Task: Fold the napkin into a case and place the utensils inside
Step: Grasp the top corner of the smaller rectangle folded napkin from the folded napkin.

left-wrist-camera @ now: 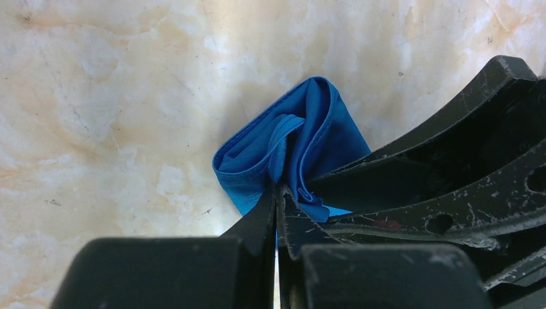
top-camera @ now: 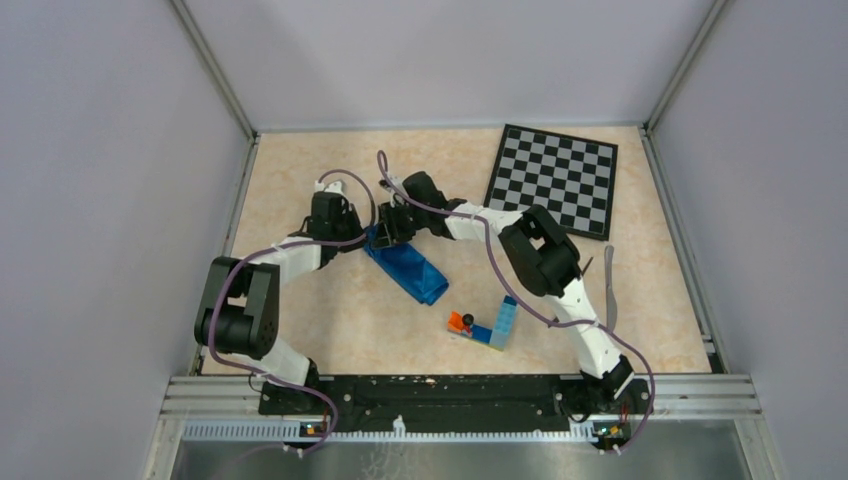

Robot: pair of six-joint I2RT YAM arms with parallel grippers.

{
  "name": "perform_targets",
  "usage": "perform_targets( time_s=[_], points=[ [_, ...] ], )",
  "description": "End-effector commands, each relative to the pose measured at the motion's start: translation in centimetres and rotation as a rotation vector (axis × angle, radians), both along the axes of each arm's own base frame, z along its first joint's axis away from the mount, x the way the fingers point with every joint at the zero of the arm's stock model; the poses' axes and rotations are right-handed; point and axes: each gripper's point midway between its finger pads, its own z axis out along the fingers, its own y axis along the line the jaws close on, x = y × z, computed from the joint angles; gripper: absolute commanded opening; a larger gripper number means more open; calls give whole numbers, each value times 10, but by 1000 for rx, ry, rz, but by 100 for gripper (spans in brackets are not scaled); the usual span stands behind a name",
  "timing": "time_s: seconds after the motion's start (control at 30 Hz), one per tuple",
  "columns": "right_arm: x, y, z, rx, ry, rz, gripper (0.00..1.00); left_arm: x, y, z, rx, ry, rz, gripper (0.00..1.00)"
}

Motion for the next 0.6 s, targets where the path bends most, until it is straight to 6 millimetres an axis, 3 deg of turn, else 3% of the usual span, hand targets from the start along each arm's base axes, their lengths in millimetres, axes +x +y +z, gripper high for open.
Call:
perform_targets(
  time_s=[0.0,0.23,0.3,0.37,0.57],
  points=[
    [19,5,50,55,-107,-19,34,7,-4,19,-37,-67,-12,0],
    [23,6,52,65,-98,-42,36,6,-5,18,-41,-65,-17,0],
    [26,6,51,68,-91,-53,26,6,-5,18,-41,-65,-18,0],
    [29,6,48,64,-83,-66,3,6,-5,19,-41,-68,-19,0],
    [24,5,26,37,-49,-57,0,9,-5,33,-46,-106,-18,0]
  ],
)
